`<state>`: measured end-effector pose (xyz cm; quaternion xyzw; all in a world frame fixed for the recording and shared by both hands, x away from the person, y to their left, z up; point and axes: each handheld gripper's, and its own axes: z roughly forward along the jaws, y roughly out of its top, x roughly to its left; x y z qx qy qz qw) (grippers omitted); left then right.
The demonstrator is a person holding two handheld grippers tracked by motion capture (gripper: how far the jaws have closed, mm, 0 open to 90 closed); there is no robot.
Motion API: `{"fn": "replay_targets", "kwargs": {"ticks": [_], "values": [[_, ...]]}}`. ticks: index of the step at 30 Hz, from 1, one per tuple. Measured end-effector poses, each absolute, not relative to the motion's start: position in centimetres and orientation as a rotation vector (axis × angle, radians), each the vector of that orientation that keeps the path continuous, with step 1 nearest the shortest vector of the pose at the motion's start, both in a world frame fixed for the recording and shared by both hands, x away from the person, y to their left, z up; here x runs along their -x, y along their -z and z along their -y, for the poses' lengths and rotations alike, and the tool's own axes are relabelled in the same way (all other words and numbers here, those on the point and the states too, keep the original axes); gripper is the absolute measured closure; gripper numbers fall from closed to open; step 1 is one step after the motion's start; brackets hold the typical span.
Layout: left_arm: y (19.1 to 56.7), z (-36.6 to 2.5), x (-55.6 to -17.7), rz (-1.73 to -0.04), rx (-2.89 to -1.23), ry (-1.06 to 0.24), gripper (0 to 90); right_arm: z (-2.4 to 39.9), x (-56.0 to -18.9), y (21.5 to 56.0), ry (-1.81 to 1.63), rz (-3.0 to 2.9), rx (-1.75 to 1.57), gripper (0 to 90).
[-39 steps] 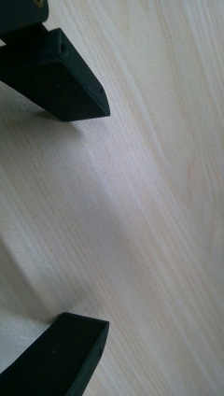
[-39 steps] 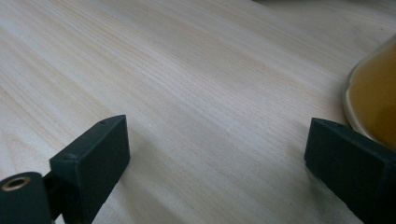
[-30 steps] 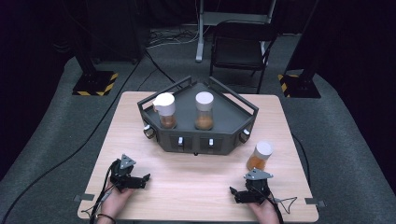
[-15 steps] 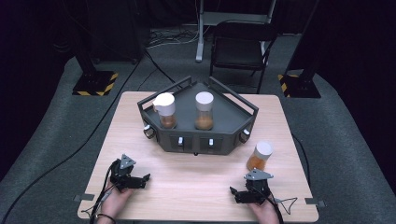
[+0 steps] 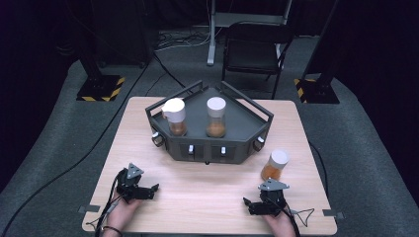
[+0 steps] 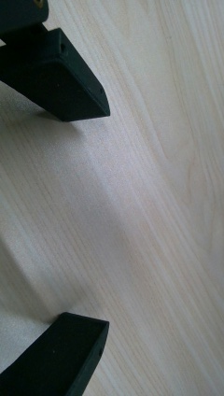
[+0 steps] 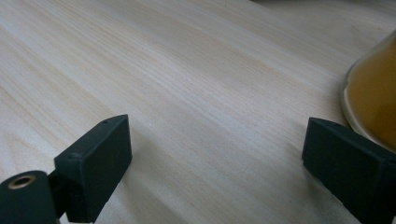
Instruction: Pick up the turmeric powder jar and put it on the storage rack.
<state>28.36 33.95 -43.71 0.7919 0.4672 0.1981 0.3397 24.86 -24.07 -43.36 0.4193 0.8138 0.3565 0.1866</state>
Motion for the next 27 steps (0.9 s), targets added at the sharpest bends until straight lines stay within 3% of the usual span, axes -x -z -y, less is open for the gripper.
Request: {"fn": "replay_targets", "kwargs": {"ticks": [27], "values": [[43.7,-33.9,-28.4,-1.216,-2.062,-0.516,0.7,25.5,-24.3,41.8,-1.046,-2.24,-1.199,11.1]]}}
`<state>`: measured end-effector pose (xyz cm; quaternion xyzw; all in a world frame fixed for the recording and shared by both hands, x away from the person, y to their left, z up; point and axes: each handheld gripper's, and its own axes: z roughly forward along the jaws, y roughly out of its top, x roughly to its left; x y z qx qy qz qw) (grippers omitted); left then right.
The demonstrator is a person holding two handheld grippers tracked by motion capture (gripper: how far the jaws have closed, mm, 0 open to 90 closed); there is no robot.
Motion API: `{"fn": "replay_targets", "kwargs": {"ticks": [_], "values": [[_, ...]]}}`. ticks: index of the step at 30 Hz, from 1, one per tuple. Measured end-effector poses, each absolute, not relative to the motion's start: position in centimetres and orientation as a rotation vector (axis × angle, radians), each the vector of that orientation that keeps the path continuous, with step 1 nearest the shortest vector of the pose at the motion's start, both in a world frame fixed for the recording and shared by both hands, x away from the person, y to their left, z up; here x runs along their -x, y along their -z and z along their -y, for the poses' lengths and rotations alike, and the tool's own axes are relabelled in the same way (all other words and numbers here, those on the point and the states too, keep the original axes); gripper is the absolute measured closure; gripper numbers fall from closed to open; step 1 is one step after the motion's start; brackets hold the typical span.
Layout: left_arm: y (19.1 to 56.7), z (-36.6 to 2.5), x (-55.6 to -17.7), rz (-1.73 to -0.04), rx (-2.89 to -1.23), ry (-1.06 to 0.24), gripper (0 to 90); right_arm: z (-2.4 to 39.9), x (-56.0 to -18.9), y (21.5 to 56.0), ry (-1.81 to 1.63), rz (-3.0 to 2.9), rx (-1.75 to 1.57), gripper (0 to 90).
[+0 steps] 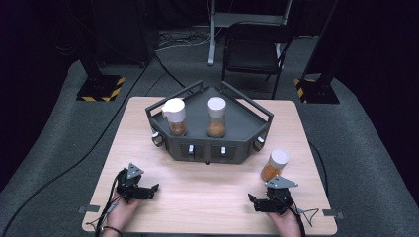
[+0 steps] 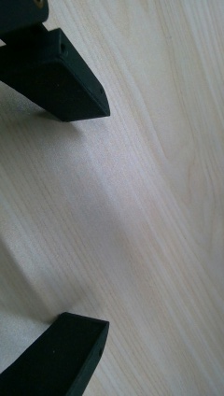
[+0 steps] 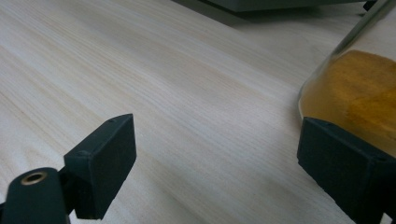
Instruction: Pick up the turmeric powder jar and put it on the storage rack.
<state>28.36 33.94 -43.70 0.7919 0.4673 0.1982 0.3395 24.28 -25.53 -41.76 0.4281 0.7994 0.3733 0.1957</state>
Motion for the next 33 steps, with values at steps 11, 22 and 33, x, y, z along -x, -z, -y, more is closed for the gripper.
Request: {"fn": "replay_targets", "kwargs": {"ticks": [11,22,33], "values": [[43.7,-33.9,-28.4,-1.216,-2.061,-0.516,0.7,26.9,-23.9,41.0,-1.078,-2.181,-1.23,11.2],[43.7,-33.9,-28.3,-1.217,-2.061,-0.516,0.7,28.3,-23.7,40.3,-1.096,-2.132,-1.256,11.6],[43.7,-33.9,-28.4,-1.216,-2.061,-0.516,0.7,29.4,-23.7,39.7,-1.103,-2.084,-1.289,11.9]]}}
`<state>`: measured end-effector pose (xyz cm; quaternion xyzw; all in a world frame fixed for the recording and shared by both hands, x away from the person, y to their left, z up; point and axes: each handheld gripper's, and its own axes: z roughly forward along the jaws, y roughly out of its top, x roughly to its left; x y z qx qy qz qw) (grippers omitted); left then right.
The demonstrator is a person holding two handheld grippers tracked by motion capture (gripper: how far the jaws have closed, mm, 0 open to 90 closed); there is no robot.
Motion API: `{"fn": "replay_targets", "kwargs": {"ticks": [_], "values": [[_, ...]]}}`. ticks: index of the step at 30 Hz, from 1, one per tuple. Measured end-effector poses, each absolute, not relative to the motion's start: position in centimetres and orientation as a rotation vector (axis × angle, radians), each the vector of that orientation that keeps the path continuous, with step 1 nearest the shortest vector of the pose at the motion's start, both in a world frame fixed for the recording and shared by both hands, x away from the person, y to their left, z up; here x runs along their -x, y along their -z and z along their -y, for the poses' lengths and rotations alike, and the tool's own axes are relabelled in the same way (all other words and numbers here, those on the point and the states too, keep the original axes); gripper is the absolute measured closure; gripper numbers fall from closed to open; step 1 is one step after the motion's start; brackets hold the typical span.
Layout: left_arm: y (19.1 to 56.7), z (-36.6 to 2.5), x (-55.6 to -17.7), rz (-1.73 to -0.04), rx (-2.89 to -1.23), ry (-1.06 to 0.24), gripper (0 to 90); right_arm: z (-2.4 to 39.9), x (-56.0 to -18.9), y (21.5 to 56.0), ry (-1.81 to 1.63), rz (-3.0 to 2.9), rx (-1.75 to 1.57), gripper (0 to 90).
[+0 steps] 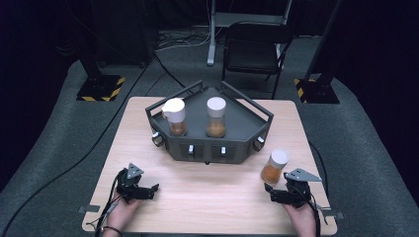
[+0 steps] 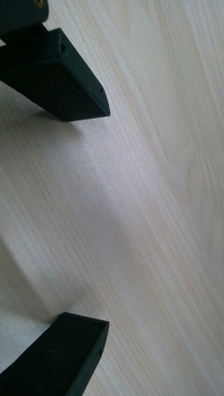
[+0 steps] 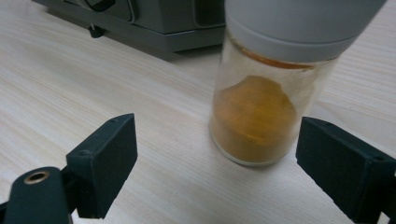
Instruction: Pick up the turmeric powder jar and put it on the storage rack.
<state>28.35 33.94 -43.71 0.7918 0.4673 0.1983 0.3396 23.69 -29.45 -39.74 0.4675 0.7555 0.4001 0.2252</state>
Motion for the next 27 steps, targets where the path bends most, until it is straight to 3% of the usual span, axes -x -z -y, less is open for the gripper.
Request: {"fn": "replay_targets", "kwargs": {"ticks": [27], "values": [[43.7,-33.9,-28.4,-1.216,-2.061,-0.516,0.7,30.5,-25.9,38.3,-1.165,-1.989,-1.296,16.3]]}}
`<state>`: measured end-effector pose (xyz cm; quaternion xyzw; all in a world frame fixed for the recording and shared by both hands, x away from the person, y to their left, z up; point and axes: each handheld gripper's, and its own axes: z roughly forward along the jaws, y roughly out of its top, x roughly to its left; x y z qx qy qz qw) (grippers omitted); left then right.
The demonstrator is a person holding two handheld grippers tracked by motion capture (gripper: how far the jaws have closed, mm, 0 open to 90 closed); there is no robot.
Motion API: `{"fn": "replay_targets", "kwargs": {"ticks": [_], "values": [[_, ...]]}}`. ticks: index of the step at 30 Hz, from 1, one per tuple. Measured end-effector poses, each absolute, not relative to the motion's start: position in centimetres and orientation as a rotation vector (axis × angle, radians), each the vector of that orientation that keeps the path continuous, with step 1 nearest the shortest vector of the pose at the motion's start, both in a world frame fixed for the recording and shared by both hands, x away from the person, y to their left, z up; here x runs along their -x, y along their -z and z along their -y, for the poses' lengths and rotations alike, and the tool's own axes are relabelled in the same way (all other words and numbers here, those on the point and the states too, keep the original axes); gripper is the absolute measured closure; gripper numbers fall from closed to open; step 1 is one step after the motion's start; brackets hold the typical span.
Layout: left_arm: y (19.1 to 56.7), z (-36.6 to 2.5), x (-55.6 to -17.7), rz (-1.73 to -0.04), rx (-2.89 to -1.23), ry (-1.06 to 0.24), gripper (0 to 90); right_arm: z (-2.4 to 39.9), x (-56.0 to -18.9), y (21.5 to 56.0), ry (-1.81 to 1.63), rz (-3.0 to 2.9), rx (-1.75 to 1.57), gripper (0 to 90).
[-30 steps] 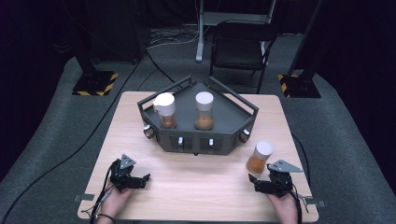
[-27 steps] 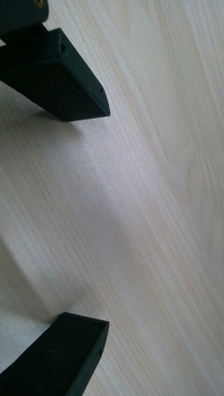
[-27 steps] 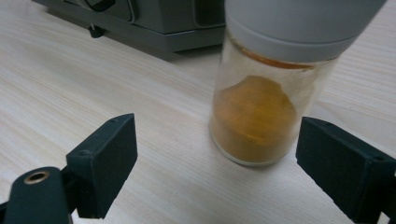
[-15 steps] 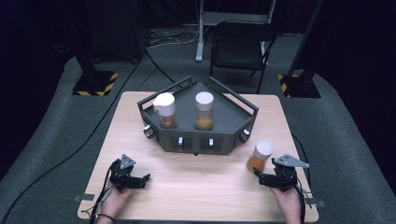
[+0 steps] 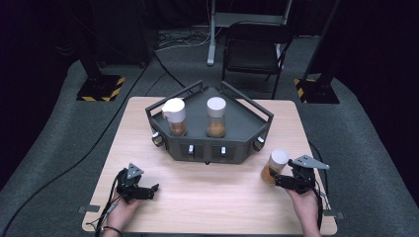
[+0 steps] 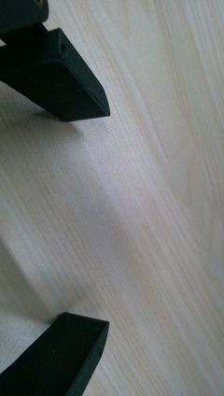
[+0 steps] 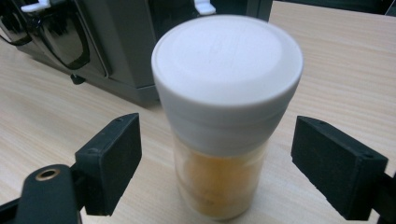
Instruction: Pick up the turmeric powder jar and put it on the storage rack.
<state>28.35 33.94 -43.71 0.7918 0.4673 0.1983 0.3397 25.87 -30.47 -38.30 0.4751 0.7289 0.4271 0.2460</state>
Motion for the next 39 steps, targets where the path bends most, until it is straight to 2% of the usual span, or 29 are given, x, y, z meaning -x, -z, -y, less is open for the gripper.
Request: {"fn": "replay_targets", "kwargs": {"ticks": [13,20,39], "values": [[43.7,-33.9,-28.4,-1.216,-2.062,-0.516,0.7,30.4,-26.8,38.5,-1.209,-1.956,-1.292,22.6],[43.7,-33.9,-28.4,-1.216,-2.061,-0.516,0.7,30.1,-27.4,38.5,-1.197,-1.973,-1.276,32.6],[43.7,-33.9,-28.4,-1.216,-2.062,-0.516,0.7,29.4,-27.3,37.7,-1.148,-1.973,-1.295,33.2]]}}
